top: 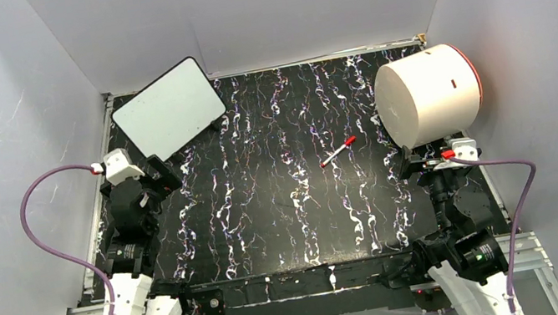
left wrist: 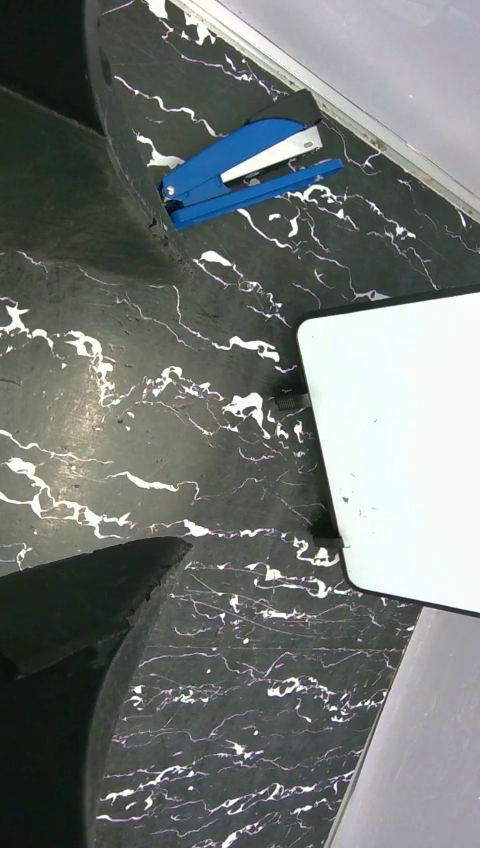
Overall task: Write a sentence on the whiteboard
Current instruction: Move the whiteboard to the center of the board.
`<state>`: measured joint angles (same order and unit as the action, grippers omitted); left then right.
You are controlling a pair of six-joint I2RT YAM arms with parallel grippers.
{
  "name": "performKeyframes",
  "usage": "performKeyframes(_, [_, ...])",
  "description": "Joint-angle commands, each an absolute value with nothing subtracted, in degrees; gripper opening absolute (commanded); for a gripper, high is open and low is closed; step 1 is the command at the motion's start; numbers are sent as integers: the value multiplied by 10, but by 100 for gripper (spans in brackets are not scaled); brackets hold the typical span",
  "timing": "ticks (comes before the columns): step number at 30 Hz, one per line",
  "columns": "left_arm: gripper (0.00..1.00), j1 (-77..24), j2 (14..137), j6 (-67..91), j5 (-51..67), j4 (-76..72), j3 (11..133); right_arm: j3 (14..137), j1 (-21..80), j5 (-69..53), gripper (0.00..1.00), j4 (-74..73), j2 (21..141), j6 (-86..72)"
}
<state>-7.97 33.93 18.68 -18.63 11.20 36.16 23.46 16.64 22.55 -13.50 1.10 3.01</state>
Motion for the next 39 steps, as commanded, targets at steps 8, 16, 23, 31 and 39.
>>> performKeyframes(8, [93, -76, 362, 198, -191, 103, 384, 249, 168, 231, 99, -110, 4, 32])
performKeyframes(16, [93, -76, 396, 209, -169, 103, 383, 249, 169, 229, 99, -112, 4, 30])
performKeyframes(23, [93, -76, 491, 239, -155, 123, 412, 254, 169, 226, 99, -121, 4, 25])
performKeyframes(31, [88, -76, 650, 304, -168, 107, 459, 255, 169, 213, 99, -121, 4, 21])
performKeyframes(39, [77, -74, 794, 306, -228, 7, 478, 256, 172, 203, 99, -121, 4, 18])
